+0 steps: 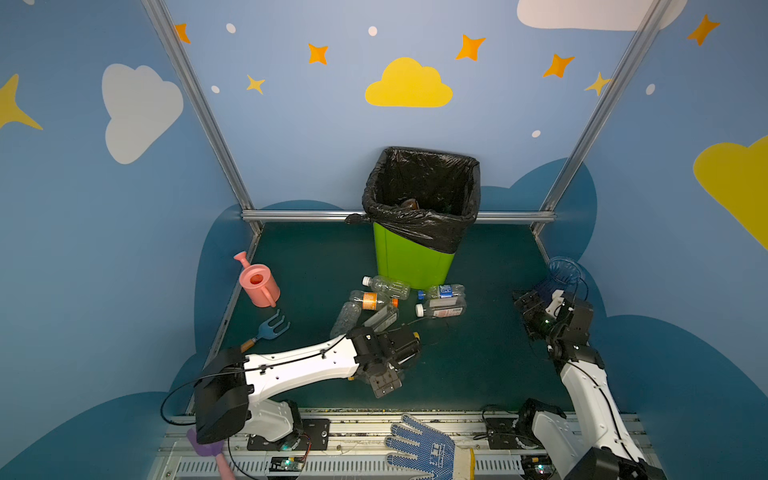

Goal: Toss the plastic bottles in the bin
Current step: 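Close the left gripper on a clear bottle in the pile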

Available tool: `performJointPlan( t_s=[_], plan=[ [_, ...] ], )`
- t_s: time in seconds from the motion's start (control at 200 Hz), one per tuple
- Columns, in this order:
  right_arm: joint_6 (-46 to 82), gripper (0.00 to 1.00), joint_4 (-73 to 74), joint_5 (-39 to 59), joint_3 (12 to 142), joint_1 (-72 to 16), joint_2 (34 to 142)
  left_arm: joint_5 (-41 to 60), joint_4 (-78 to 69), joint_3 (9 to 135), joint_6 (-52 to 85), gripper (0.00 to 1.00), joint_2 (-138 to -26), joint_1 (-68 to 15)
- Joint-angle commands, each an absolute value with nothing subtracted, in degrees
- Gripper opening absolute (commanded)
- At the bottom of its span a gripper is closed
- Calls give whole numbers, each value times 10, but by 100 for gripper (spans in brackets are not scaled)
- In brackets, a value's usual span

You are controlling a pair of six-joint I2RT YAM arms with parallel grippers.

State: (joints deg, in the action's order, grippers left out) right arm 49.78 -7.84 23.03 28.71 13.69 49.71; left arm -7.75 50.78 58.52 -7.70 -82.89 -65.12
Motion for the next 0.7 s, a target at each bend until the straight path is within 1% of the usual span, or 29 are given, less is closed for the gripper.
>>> performJointPlan(
  t_s=[0.0,0.105,0.305,0.475,0.566,0.696],
  plan=[
    [504,98,-70,241,290,141,501,-67,540,601,-94,89,-859,-655],
    [503,98,-73,238,289,144,499,-69,537,606,-103,87,-884,-655],
    [502,98,-76,240,286,152,499,-54,533,613,-109,79,-929,-656],
    [502,98,-74,243,280,158,503,-42,521,620,-107,67,-961,-660],
    [502,98,-73,245,278,163,506,-41,514,622,-105,67,-976,-663],
    [501,98,-76,253,278,171,510,-36,511,623,-106,73,-1000,-664]
  ],
)
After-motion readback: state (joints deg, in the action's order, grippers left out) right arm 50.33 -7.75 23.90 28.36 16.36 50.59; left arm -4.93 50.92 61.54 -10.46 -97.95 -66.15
